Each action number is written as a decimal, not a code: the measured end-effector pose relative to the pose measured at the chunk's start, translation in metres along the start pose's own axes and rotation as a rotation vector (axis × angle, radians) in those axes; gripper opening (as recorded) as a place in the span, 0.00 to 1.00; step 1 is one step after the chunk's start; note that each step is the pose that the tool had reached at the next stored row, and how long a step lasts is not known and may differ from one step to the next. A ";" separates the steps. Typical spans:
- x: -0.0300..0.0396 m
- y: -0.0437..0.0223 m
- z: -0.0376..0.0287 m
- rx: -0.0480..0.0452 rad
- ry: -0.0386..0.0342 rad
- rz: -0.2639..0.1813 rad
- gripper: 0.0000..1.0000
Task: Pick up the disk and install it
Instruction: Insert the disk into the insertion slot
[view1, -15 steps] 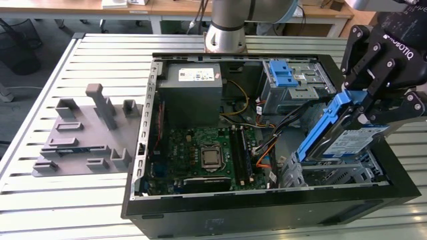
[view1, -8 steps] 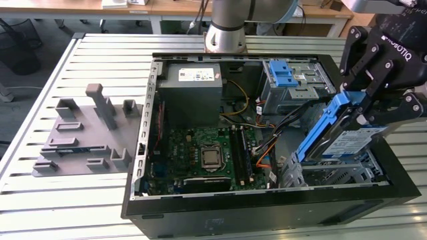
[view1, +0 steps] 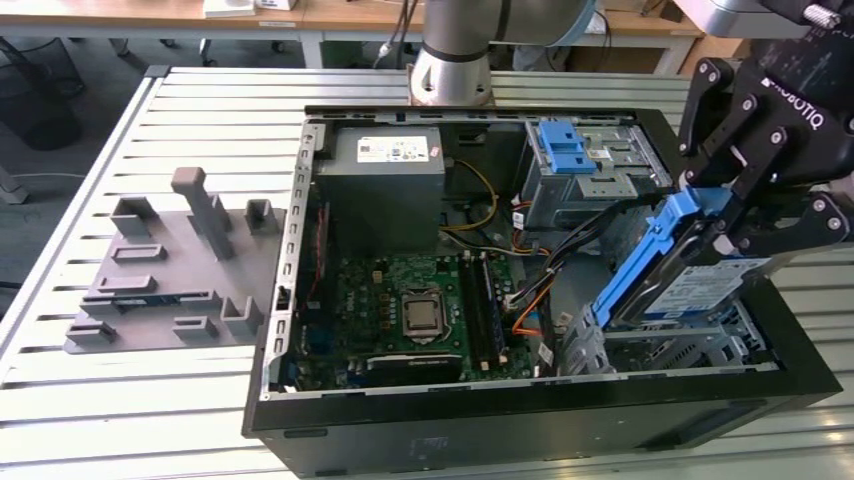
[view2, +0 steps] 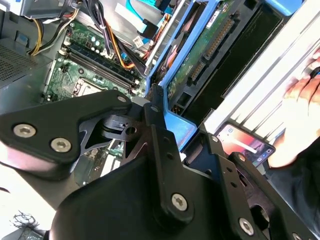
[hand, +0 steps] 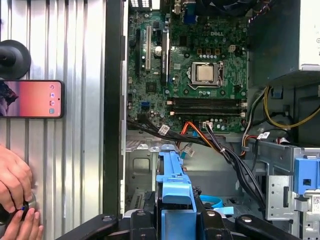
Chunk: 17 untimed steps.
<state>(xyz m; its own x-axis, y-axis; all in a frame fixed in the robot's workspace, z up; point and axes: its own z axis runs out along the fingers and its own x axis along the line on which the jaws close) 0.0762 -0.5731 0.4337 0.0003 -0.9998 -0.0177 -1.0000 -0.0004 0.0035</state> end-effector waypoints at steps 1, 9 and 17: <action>0.0002 0.0000 0.0004 0.0000 0.0001 -0.001 0.36; 0.0003 -0.0001 0.0035 -0.0001 0.0001 -0.002 0.36; 0.0004 -0.0001 0.0097 -0.0005 0.0001 -0.002 0.36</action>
<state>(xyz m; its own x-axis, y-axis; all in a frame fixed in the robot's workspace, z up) 0.0762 -0.5733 0.4240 0.0020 -0.9998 -0.0176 -1.0000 -0.0021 0.0040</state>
